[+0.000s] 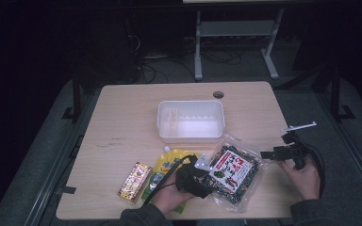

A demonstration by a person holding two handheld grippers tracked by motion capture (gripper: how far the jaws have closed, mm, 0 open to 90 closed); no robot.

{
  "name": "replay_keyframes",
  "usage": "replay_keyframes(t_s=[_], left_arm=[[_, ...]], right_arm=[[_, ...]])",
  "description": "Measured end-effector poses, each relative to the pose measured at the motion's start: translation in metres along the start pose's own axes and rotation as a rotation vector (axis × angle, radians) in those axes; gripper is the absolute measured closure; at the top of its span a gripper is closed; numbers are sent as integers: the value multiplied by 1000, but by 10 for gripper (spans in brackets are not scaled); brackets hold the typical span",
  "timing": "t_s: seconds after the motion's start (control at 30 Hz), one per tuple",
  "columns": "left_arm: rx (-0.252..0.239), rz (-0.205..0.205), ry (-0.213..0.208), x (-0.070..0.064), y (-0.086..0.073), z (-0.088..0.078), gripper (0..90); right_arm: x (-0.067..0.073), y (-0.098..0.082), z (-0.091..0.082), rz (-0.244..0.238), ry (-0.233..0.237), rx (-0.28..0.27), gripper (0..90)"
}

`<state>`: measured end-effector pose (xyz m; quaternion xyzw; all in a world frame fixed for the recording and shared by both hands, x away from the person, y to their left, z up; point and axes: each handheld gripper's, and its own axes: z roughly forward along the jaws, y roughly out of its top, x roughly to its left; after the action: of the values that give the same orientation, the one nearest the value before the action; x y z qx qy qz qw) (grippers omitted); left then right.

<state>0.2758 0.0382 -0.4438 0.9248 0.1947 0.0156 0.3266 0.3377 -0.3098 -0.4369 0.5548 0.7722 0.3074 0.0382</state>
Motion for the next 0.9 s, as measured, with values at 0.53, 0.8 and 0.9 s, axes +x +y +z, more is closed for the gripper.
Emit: replay_keyframes(t_s=[0.53,0.8,0.9], left_arm=[[8,-3,0,1,2,6,387],[7,-9,-2,3,1,4,381],[-7,-20,-15,5,2,3,367]], right_arm=[[-11,-8,8,60,70,36,534],[-13,-13,1,49,40,33,874],[-15,-15,-8,56,82,-7,894]])
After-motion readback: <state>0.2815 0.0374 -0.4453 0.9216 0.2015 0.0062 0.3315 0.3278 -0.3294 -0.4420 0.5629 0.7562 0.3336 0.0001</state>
